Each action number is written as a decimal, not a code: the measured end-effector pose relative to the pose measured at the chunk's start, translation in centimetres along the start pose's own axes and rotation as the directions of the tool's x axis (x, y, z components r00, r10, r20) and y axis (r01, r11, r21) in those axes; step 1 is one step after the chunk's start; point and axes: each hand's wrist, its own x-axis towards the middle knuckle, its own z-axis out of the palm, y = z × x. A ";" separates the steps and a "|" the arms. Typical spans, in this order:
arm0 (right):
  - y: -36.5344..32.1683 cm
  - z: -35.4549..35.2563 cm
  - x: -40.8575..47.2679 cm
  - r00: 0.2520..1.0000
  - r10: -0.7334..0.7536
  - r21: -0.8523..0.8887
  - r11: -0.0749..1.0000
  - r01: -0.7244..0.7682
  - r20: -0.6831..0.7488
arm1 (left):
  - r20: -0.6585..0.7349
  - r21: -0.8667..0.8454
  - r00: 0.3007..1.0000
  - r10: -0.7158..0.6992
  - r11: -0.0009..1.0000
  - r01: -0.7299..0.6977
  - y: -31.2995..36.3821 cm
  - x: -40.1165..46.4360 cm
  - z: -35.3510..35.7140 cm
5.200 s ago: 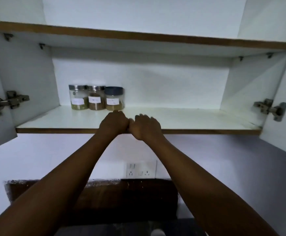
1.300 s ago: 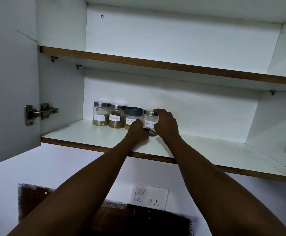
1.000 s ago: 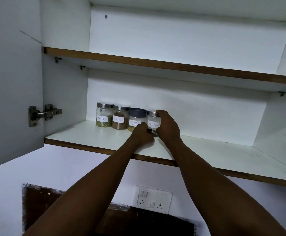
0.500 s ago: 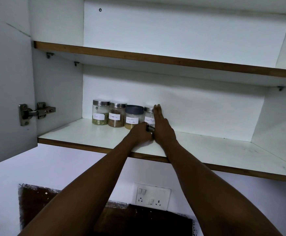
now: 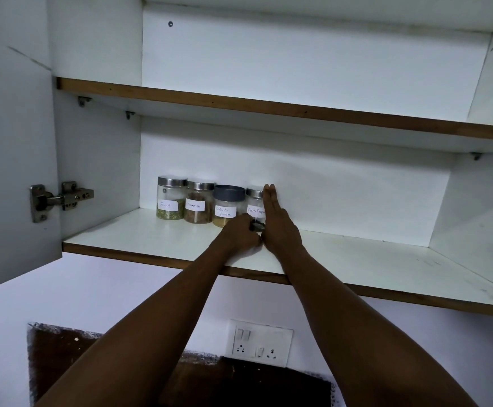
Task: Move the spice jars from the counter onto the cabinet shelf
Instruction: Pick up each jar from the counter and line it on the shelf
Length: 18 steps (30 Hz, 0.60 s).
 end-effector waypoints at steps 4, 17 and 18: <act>-0.1 -0.1 0.0 1.000 -0.007 -0.012 1.000 0.007 -0.015 | -0.005 -0.042 1.000 -0.011 0.999 0.011 0.1 -0.2 0.0; -2.4 -2.4 -0.7 0.914 -0.020 -0.012 1.000 0.016 -0.406 | -0.070 0.141 0.995 0.066 0.988 -0.056 1.6 -1.4 -1.1; -2.6 -2.5 -0.8 0.902 -0.054 0.022 0.997 0.070 -0.428 | -0.085 0.162 0.992 0.094 0.984 -0.080 1.9 -1.7 -1.3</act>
